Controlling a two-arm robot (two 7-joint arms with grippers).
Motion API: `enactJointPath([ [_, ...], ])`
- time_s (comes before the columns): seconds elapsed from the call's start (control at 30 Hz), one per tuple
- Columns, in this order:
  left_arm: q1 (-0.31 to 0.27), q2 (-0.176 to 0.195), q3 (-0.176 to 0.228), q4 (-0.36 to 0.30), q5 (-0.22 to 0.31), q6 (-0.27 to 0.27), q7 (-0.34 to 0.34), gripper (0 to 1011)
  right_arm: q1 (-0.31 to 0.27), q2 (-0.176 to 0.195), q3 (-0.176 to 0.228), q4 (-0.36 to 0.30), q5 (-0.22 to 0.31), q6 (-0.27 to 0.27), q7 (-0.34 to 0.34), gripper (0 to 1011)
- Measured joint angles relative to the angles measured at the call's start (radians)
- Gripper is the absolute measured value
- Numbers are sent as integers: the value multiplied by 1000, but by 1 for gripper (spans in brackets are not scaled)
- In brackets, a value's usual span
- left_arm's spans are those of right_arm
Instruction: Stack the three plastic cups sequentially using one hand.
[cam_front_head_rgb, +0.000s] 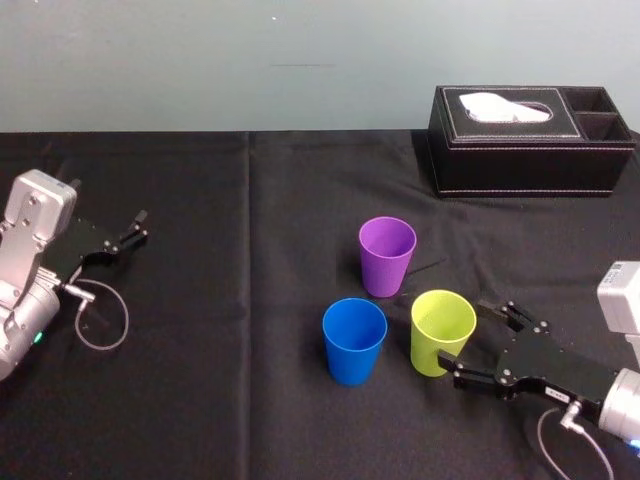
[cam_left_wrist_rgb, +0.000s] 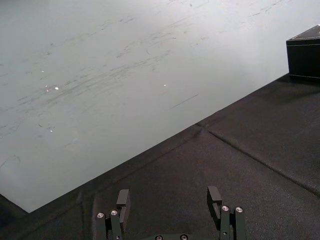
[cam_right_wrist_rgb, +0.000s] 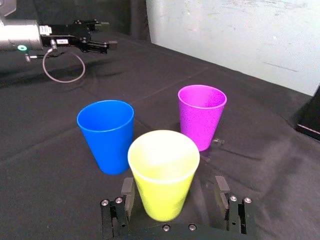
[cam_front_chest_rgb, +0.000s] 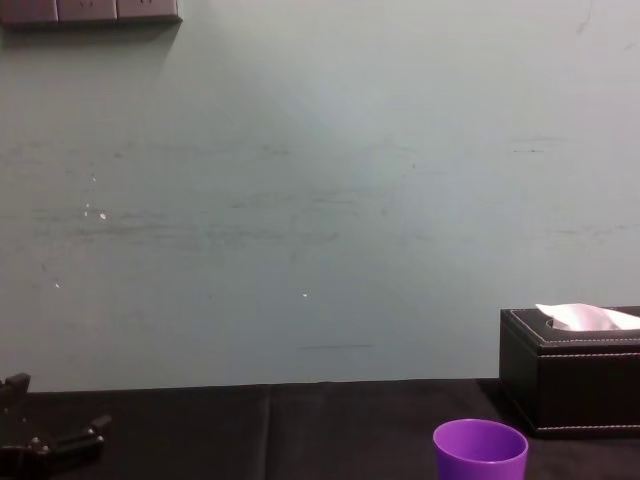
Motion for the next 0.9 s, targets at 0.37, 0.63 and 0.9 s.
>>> enactJointPath([
  [0.37, 0, 0, 0, 0, 0, 0, 0, 1011, 53, -47, -22, 34, -29, 10, 26, 1003],
  [0.63, 0, 0, 0, 0, 0, 0, 0, 1011, 59, -53, -27, 39, -40, 9, 26, 1003],
  [0.9, 0, 0, 0, 0, 0, 0, 0, 1011, 57, -50, -24, 37, -37, 9, 25, 898],
])
